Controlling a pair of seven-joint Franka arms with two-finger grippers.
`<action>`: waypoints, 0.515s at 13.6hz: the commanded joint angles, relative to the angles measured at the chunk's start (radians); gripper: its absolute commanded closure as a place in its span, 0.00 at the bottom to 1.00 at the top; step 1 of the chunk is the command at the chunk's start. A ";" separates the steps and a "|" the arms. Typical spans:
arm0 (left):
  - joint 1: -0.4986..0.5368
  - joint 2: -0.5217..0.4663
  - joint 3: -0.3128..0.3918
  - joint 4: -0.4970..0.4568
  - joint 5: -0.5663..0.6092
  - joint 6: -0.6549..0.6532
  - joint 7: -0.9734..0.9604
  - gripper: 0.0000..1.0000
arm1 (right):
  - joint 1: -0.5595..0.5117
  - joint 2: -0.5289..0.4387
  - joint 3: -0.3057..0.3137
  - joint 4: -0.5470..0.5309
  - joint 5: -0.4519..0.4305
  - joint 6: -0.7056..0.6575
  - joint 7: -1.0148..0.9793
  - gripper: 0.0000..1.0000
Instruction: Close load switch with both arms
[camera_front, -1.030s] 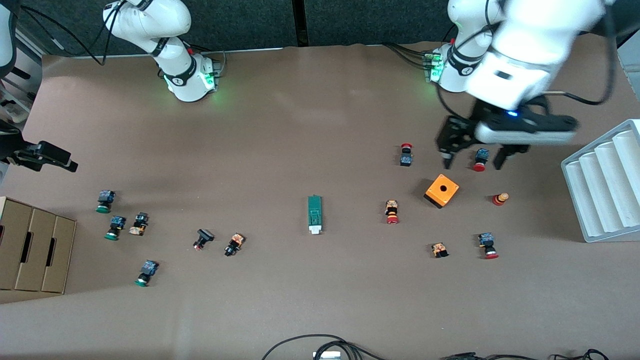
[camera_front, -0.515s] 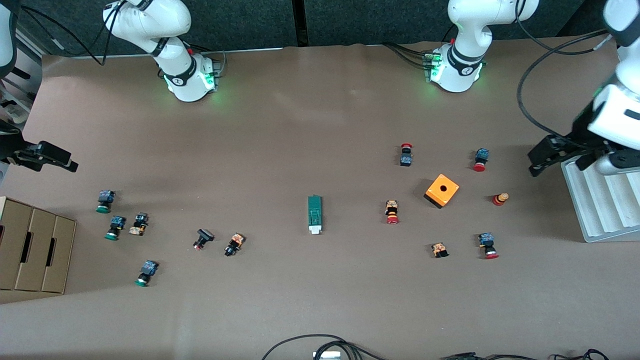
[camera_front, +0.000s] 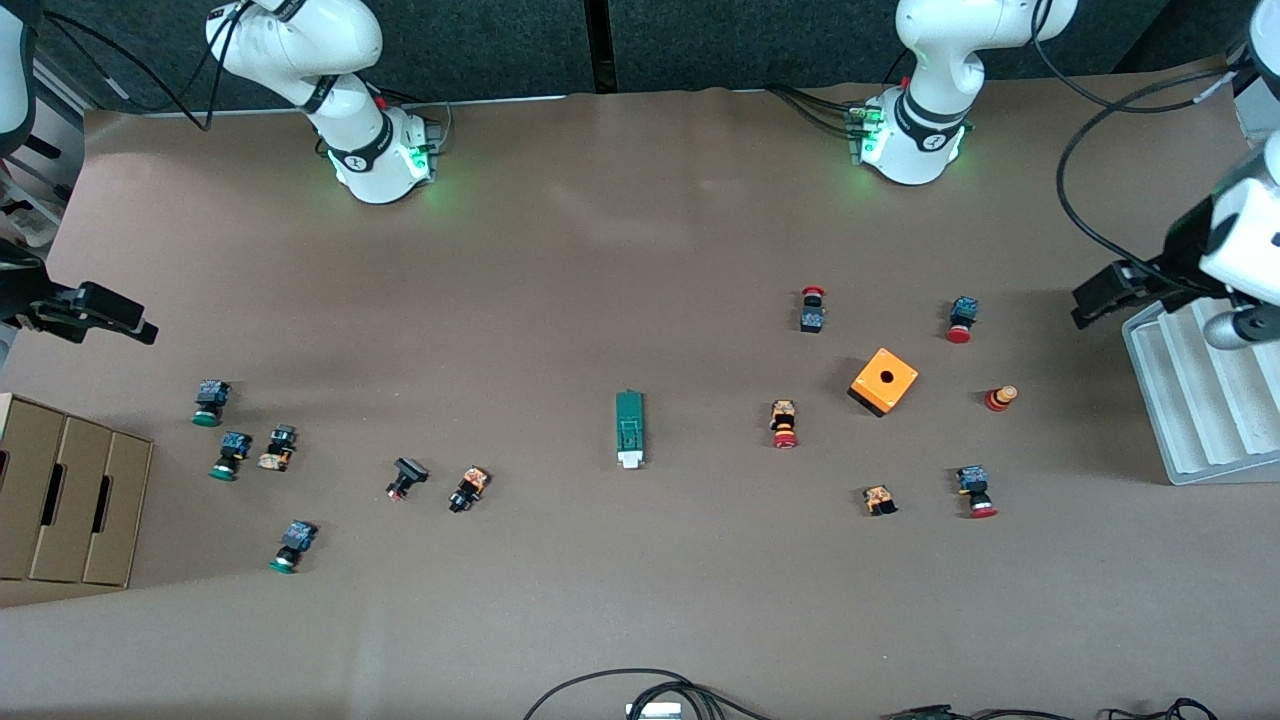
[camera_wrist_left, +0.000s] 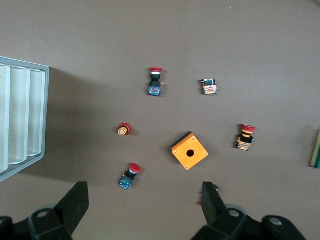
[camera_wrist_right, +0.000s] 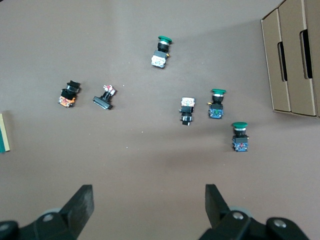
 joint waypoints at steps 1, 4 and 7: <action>0.010 0.051 0.002 0.040 -0.006 -0.015 0.022 0.00 | 0.008 0.007 -0.003 0.020 -0.015 -0.006 0.006 0.01; 0.051 0.048 0.014 0.080 -0.020 -0.016 0.032 0.00 | 0.008 0.007 -0.003 0.020 -0.015 -0.006 0.006 0.01; 0.051 0.042 0.015 0.074 -0.006 -0.023 0.034 0.00 | 0.008 0.007 -0.003 0.020 -0.015 -0.006 0.006 0.01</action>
